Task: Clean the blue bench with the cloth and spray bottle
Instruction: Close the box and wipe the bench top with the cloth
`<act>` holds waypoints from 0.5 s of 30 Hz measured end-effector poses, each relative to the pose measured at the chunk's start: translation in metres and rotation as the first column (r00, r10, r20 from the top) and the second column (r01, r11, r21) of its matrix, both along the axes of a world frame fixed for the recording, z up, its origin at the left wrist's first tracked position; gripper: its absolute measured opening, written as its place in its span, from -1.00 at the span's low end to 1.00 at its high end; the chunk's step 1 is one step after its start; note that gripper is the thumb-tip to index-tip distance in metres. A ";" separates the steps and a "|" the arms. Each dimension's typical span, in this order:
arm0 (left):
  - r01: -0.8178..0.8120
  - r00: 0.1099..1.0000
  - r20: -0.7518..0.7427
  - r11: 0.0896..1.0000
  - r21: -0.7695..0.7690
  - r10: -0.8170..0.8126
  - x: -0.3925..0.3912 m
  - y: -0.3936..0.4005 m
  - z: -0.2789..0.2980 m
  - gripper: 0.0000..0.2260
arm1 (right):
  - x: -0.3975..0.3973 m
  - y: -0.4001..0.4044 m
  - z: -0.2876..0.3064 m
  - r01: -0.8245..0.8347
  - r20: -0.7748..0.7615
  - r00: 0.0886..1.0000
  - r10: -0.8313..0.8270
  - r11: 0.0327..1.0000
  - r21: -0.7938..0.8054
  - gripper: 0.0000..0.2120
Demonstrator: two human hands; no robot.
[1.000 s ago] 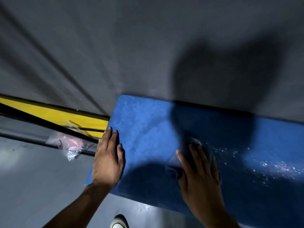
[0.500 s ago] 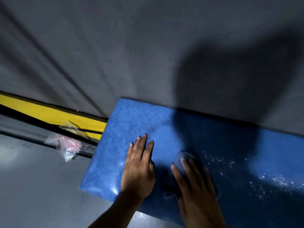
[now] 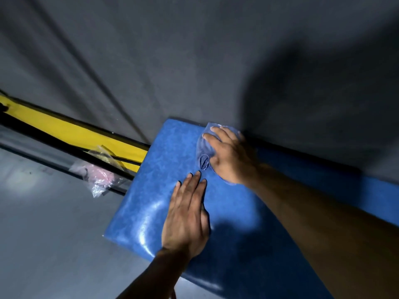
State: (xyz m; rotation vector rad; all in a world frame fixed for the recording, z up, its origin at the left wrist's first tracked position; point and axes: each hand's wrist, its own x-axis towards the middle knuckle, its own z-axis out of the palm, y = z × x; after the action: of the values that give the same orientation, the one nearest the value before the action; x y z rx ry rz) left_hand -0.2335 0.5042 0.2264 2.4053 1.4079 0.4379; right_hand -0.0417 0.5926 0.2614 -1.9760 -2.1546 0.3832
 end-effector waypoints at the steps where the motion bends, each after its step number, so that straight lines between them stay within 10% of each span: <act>1: 0.005 1.000 0.002 1.000 -0.002 -0.005 0.000 0.000 0.000 -0.44 | 0.001 -0.002 0.000 0.016 -0.020 1.000 -0.016 1.000 0.013 -0.39; 15: 0.000 1.000 0.012 1.000 -0.003 0.000 0.001 -0.001 -0.001 -0.48 | -0.012 -0.240 -0.004 0.540 0.074 0.836 -0.544 0.839 0.060 -0.33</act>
State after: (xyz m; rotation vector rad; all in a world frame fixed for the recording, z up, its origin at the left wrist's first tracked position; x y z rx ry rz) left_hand -0.2322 0.5030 0.2253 2.3969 1.4028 0.4490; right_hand -0.0536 0.3523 0.2569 -2.4959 -1.5134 0.1582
